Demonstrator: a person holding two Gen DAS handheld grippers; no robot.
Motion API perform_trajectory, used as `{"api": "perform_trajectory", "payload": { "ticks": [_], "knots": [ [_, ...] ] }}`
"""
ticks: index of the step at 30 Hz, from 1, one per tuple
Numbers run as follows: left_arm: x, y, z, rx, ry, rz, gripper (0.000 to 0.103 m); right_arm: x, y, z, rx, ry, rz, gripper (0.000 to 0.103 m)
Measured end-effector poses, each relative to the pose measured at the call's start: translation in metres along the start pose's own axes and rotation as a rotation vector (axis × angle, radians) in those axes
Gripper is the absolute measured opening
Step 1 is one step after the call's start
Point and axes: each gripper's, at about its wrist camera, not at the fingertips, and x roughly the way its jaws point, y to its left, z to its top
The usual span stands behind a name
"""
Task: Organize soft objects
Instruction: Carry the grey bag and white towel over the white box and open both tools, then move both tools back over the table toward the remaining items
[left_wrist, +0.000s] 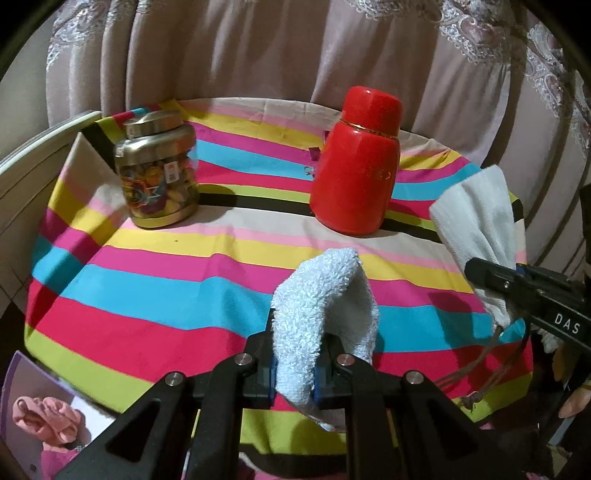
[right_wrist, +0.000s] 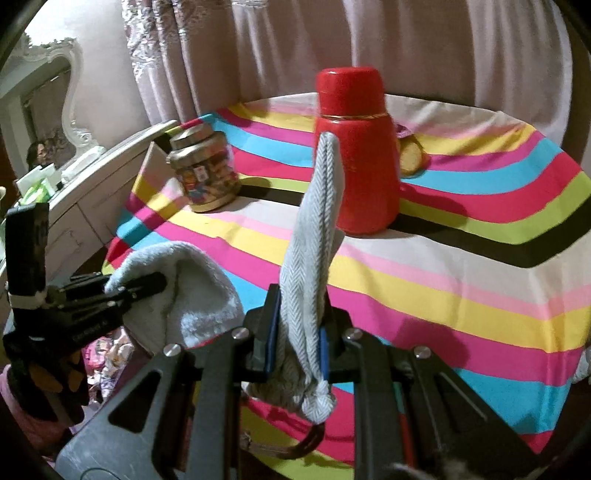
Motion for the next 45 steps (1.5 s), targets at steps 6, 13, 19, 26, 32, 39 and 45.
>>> {"api": "perform_trajectory", "payload": {
  "ticks": [6, 13, 19, 26, 32, 39, 45],
  "knots": [
    [-0.03, 0.016, -0.01, -0.012, -0.028, 0.044, 0.014, -0.001, 0.038, 0.003, -0.065, 0.0, 0.074, 0.021],
    [-0.06, 0.044, -0.03, -0.054, -0.044, 0.125, 0.014, -0.001, 0.095, 0.007, -0.174, 0.003, 0.213, 0.021],
    [-0.077, 0.073, -0.045, -0.112, -0.052, 0.181, 0.014, 0.009, 0.136, 0.012, -0.233, 0.038, 0.32, 0.021],
    [-0.121, 0.129, -0.077, -0.246, -0.058, 0.33, 0.018, 0.018, 0.188, 0.021, -0.246, 0.101, 0.521, 0.021],
    [-0.152, 0.179, -0.108, -0.353, -0.028, 0.543, 0.07, 0.044, 0.254, -0.004, -0.323, 0.19, 0.683, 0.057],
    [-0.133, 0.169, -0.095, -0.25, -0.041, 0.597, 0.085, 0.07, 0.217, -0.007, -0.25, 0.18, 0.579, 0.074],
    [-0.049, 0.119, -0.04, -0.098, -0.004, 0.391, 0.085, 0.082, 0.089, 0.006, 0.034, 0.114, 0.402, 0.074]
  ]
}}
